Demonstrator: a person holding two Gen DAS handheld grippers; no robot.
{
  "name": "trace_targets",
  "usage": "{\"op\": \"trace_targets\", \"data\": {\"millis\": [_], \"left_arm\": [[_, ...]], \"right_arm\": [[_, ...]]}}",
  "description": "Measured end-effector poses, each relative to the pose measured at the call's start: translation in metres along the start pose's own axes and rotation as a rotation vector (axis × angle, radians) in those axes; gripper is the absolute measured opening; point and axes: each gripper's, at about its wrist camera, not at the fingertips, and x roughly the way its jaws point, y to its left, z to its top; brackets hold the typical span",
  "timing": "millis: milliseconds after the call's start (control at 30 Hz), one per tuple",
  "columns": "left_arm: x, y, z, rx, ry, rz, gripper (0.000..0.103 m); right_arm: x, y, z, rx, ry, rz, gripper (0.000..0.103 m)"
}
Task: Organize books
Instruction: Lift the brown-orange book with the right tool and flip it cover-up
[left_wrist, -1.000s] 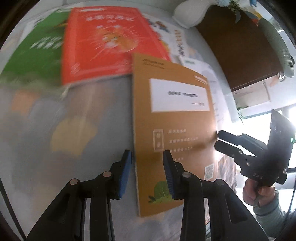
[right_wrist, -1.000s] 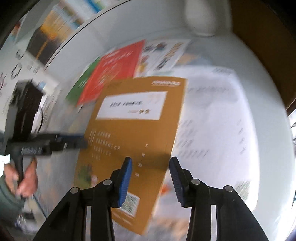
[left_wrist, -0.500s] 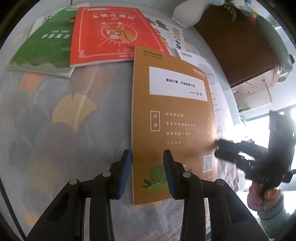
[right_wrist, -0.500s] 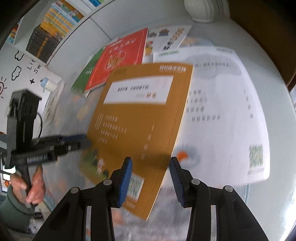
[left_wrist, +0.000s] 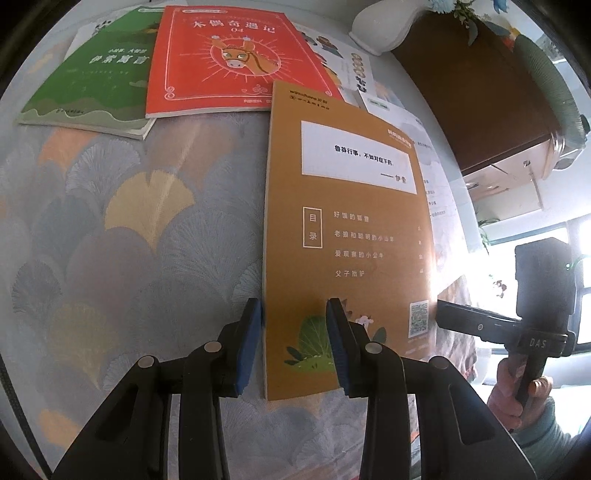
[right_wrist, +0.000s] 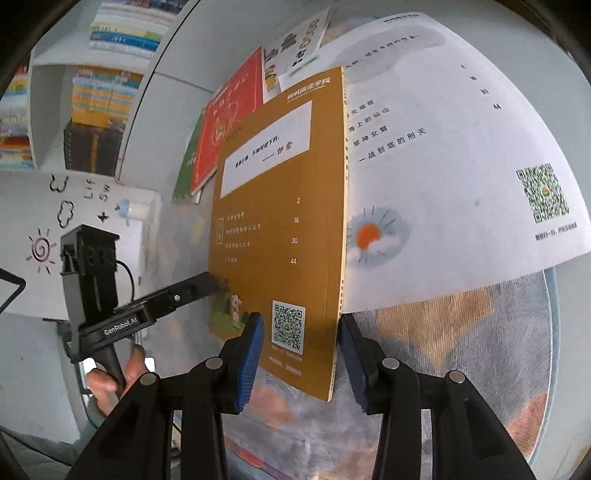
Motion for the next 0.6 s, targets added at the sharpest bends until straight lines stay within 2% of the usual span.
{"op": "trace_targets", "data": {"millis": [67,167,267,367,433,533,600], "left_arm": [[0.0,0.004,-0.001,-0.014,-0.01,-0.017,0.032],[-0.003,0.012,-0.004,-0.033,-0.027,-0.041,0.034],[-0.003,0.022,-0.004,-0.073,-0.029,-0.103,0.034],[-0.005,0.034,-0.005,-0.119,-0.02,-0.157,0.034],[-0.013,0.041,-0.007,-0.14,-0.02,-0.155,0.034],[-0.037,0.058,-0.015,-0.162,-0.067,-0.128,0.034],[-0.061,0.082,-0.023,-0.228,-0.113,-0.157,0.034]], "right_arm": [[-0.001,0.003,-0.001,0.011,-0.004,-0.01,0.042],[-0.011,0.03,-0.005,-0.103,-0.042,-0.097,0.042],[-0.03,0.051,-0.004,-0.139,-0.117,-0.059,0.042],[-0.047,0.088,-0.002,-0.199,-0.176,0.009,0.042],[-0.047,0.115,-0.002,-0.253,-0.189,0.005,0.042],[-0.037,0.164,-0.006,-0.365,-0.178,-0.001,0.042],[-0.021,0.196,-0.011,-0.433,-0.155,0.028,0.042]]}}
